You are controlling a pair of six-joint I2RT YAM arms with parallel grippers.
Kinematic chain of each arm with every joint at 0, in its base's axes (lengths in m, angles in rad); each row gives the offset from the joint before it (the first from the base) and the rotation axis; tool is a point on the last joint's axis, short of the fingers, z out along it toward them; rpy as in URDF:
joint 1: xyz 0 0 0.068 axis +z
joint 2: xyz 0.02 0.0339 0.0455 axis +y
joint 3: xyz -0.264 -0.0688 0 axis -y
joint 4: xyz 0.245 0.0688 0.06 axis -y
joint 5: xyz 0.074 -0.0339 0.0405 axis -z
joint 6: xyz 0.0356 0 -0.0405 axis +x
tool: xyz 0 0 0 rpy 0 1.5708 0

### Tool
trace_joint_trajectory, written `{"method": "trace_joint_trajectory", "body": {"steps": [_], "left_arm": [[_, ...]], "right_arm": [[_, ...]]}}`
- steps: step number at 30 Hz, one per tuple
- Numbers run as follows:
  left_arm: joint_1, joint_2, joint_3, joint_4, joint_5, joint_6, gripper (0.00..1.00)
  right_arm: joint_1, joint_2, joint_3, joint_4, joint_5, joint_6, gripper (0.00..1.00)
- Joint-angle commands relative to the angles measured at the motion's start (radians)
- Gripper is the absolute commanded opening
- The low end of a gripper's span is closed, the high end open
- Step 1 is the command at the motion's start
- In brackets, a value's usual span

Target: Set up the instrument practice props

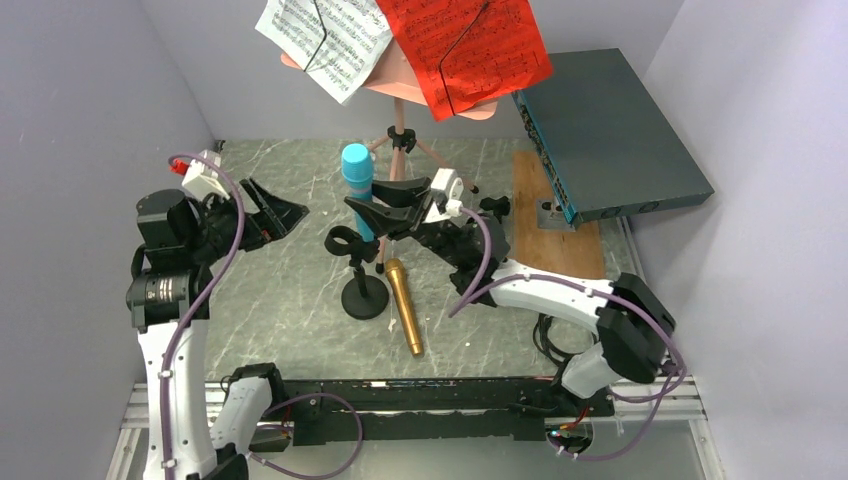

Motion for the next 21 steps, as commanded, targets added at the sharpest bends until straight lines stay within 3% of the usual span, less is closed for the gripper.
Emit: {"method": "trace_joint_trajectory", "body": {"steps": [1,21], "left_arm": [[-0.01,-0.041,0.052,-0.16,-0.285,0.062,0.99],[-0.07,-0.07,0.065,-0.197,-0.315,0.102,0.98]], "right_arm": [[0.032,0.042,0.125,0.278,0.029,0.016,0.0],[0.077,0.198,0.137,0.384,0.096,-0.026,0.0]]}}
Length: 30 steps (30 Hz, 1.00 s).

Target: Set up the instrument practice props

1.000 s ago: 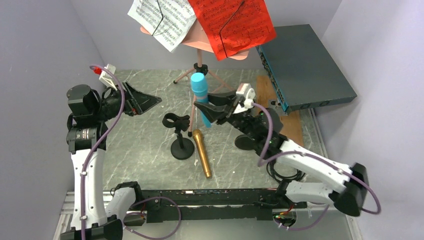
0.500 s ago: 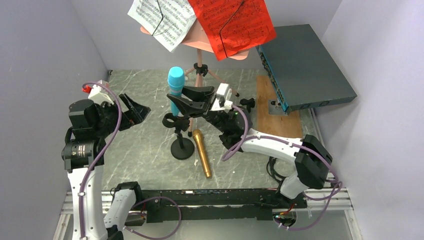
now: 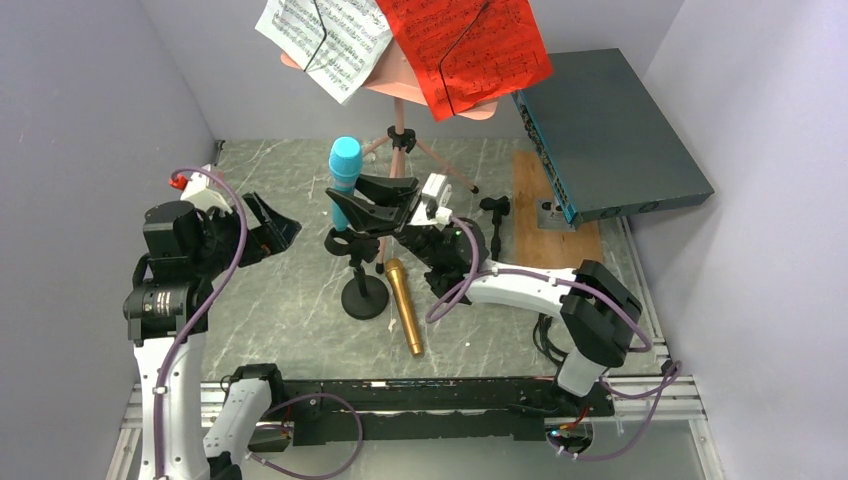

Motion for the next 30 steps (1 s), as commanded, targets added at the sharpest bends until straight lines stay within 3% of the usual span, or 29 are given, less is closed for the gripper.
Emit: {"method": "trace_joint_trajectory", "body": {"steps": [1,20,22,30], "left_arm": [[-0.005,-0.018,0.05,0.001,-0.009,0.022,0.98],[-0.005,-0.008,0.049,0.06,0.094,-0.01,0.98],[-0.004,-0.009,0.041,0.078,0.117,-0.018,0.99],[-0.004,-0.015,-0.001,0.214,0.294,-0.043,0.99]], "right_arm": [[0.018,0.002,-0.014,0.121,0.027,-0.028,0.0],[0.038,0.11,-0.171,0.311,0.06,-0.117,0.02],[0.039,0.117,-0.181,0.311,0.071,-0.12,0.06],[0.042,0.158,-0.195,0.311,0.127,-0.15,0.07]]}}
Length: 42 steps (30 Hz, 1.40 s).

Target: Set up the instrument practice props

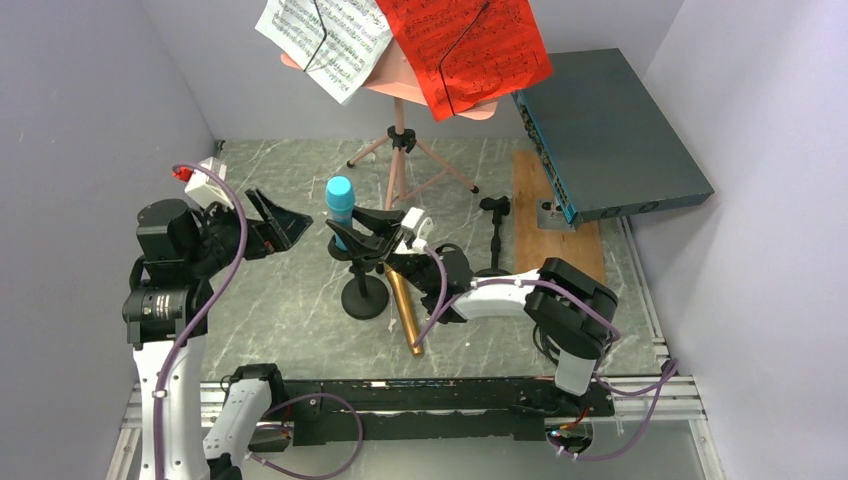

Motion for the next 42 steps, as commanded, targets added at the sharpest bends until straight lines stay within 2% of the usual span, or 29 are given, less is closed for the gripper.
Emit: {"method": "trace_joint_trajectory", "body": {"steps": [1,3,5,8,11,13,14,17,21,27,31,33,36,42], "left_arm": [[-0.004,-0.01,-0.013,0.141,0.15,-0.007,1.0],[-0.003,-0.014,-0.016,0.182,0.206,0.015,0.99],[-0.004,-0.023,-0.029,0.248,0.284,0.049,1.0],[-0.003,-0.032,-0.045,0.326,0.375,0.103,0.99],[-0.003,-0.019,-0.048,0.37,0.437,0.155,0.99],[-0.006,-0.002,-0.065,0.425,0.49,0.156,0.99],[-0.01,0.009,-0.071,0.446,0.499,0.152,0.99],[-0.03,0.044,-0.085,0.474,0.531,0.153,0.99],[-0.076,0.065,-0.085,0.427,0.482,0.217,0.99],[-0.25,0.142,-0.036,0.392,0.362,0.301,0.99],[-0.489,0.248,0.049,0.307,0.175,0.444,0.99],[-0.574,0.301,0.08,0.281,0.086,0.523,0.99],[-0.595,0.335,0.101,0.296,0.052,0.551,0.99],[-0.6,0.392,0.152,0.272,0.129,0.596,0.99]], "right_arm": [[0.002,0.031,-0.033,0.173,0.043,-0.047,0.07],[0.002,0.024,-0.042,0.174,0.053,-0.064,0.08],[0.002,0.007,-0.066,0.174,0.056,-0.068,0.17],[0.006,-0.039,-0.133,0.174,0.056,-0.043,0.43],[0.015,-0.125,-0.217,0.109,0.057,-0.014,0.81],[0.019,-0.211,-0.251,-0.063,0.052,-0.014,0.96],[0.019,-0.261,-0.264,-0.148,0.055,-0.014,0.99],[0.019,-0.4,-0.285,-0.439,0.096,-0.01,1.0],[0.016,-0.564,-0.249,-0.903,0.125,0.009,1.0],[-0.065,-0.691,-0.277,-1.201,-0.098,0.056,1.0],[-0.132,-0.712,-0.309,-1.222,-0.275,0.062,1.0],[-0.178,-0.704,-0.345,-1.156,-0.344,0.082,1.0],[-0.234,-0.659,-0.363,-1.045,-0.438,0.112,1.0],[-0.244,-0.526,-0.323,-0.898,-0.447,0.104,1.0]]}}
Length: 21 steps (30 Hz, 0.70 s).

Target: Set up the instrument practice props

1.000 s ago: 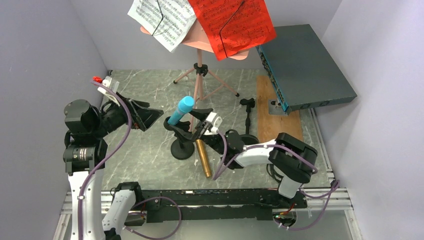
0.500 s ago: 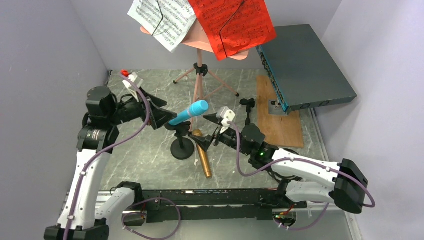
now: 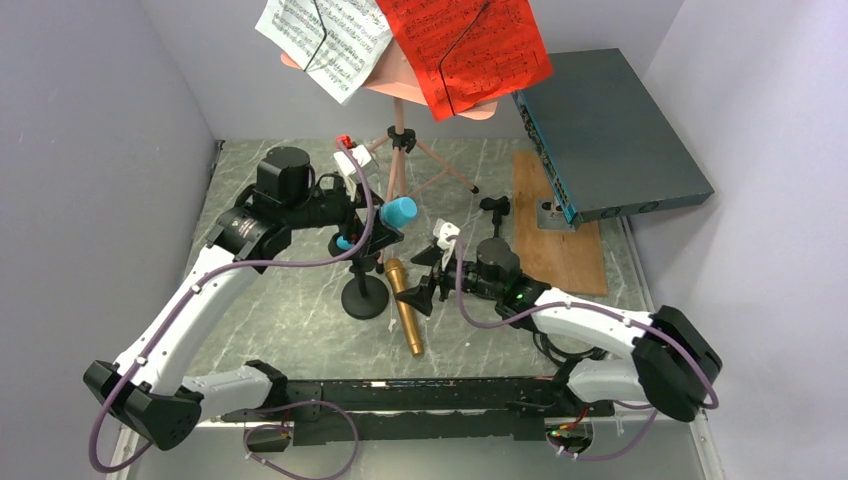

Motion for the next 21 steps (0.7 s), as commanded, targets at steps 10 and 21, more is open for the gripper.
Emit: {"method": "trace_joint_trajectory", "body": {"steps": [10,21], "left_arm": [[-0.005,0.017,0.044,-0.011,0.054,0.145,0.83],[-0.004,-0.03,0.014,-0.008,0.105,0.188,0.39]], "right_arm": [[-0.003,0.28,0.085,0.633,-0.086,0.071,1.0],[0.009,0.465,0.219,0.777,-0.186,0.122,1.0]]}}
